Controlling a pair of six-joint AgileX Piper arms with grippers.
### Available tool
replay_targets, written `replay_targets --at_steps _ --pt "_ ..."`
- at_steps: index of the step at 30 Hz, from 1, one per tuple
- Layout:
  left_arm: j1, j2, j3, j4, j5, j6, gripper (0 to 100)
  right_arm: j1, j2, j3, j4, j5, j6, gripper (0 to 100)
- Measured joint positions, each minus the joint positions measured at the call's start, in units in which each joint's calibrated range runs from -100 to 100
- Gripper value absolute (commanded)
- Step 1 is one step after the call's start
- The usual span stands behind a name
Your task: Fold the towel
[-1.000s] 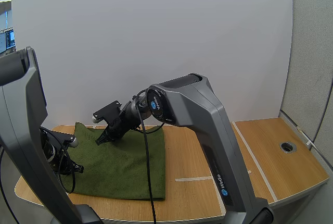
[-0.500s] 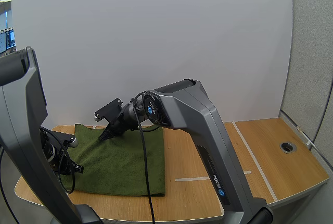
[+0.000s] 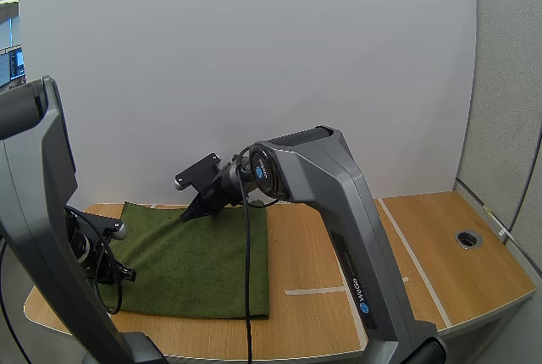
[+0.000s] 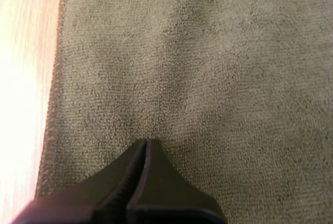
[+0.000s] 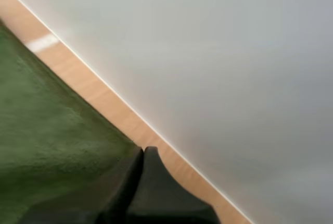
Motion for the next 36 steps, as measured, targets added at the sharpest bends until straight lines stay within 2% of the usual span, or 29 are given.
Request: replay_targets --at_steps 5,11,15,18,29,36 --pt "0.00 0.0 0.0 0.0 0.0 0.0 0 0.0 -5.1 0.5 -1.0 13.5 1.9 0" --pt "0.00 -0.1 0.0 0.0 0.0 0.0 0 -0.2 -11.7 2.7 -12.9 27.5 10.4 0" --pt "0.00 -1.3 -0.1 0.1 0.0 0.0 0 -1.5 -14.0 3.0 -18.5 38.6 15.9 0" --pt "0.00 -4.1 0.5 1.3 1.4 0.0 0 -3.3 -14.9 4.4 -19.5 44.4 18.3 0" --pt "0.00 -16.3 0.4 1.6 7.8 -0.5 0 -8.6 -21.9 16.4 -20.6 52.2 19.6 0" --pt "0.00 -19.4 -6.4 0.7 25.6 -5.8 0 -13.3 -29.4 27.8 -20.7 53.9 19.6 0"
